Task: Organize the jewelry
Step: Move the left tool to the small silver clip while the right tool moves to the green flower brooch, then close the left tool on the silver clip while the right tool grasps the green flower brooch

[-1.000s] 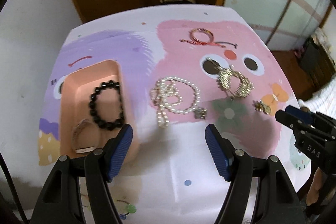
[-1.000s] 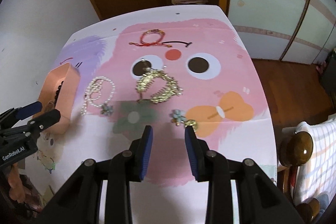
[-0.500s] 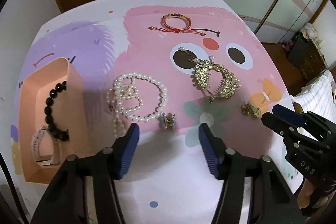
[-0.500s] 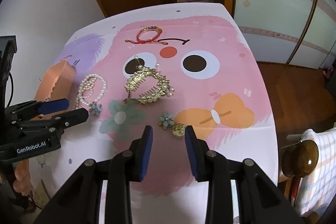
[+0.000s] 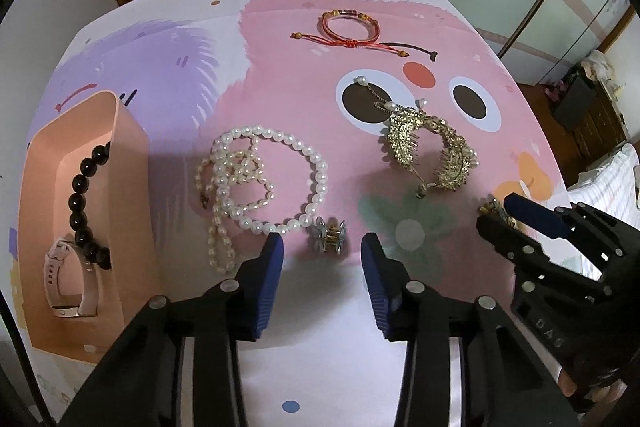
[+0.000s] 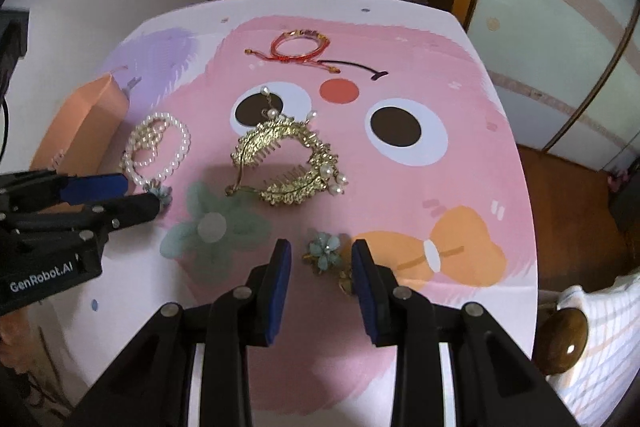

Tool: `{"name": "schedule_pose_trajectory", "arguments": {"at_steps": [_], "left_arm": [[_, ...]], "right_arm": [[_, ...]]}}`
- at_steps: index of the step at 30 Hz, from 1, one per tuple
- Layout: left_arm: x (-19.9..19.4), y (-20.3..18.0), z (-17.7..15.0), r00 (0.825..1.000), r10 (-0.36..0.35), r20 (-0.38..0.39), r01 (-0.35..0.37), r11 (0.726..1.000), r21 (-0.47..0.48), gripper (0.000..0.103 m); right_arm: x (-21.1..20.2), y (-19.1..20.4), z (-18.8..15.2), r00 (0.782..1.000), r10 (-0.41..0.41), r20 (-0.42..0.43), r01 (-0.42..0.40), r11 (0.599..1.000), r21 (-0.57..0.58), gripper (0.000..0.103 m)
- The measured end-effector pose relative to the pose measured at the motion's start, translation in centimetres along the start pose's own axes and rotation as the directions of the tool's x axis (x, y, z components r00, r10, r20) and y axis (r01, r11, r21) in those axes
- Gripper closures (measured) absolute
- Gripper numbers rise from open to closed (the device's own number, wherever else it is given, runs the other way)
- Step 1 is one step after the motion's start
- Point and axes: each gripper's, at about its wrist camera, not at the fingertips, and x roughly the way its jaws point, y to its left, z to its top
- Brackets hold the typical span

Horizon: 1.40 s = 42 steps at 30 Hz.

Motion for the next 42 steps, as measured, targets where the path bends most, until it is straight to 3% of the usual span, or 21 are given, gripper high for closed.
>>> {"name": "schedule_pose_trajectory", "arguments": {"at_steps": [2, 5, 12, 19, 42], "left_arm": [[0.2, -0.1, 0.1, 1.0, 0.005, -0.003, -0.005, 1.0, 0.004, 0.064], [0.5, -0.3, 0.2, 1.0, 0.011, -0.008, -0.011, 1.0, 0.005, 0.065], [1.1, -0.8, 0.4, 1.0, 0.012, -0.027, -0.011, 1.0, 0.012, 0.075], [1.4, -1.1, 0.4, 0.999, 0.013, -0.039, -0.012, 1.0, 0.021, 0.086], [1.3, -1.6, 0.1, 0.999, 0.019, -0.029, -0.018, 0.999, 0.04, 0.091]], "right_arm": [[0.3, 0.2, 0.1, 1.0, -0.015, -0.013, 0.015, 1.0, -0.012, 0.072], [0.6, 0.5, -0.1, 1.0, -0.025, -0.018, 0.024, 0.999, -0.026, 0.082], [0.4, 0.3, 0.0, 1.0, -0.019, -0.021, 0.018, 1.0, -0.012, 0.085], [0.3, 0.2, -0.1, 1.0, -0.012, -0.022, 0.012, 1.0, -0.003, 0.085], [-1.1, 0.4, -0.1, 1.0, 0.011, 0.02, -0.011, 1.0, 0.006, 0.085]]}}
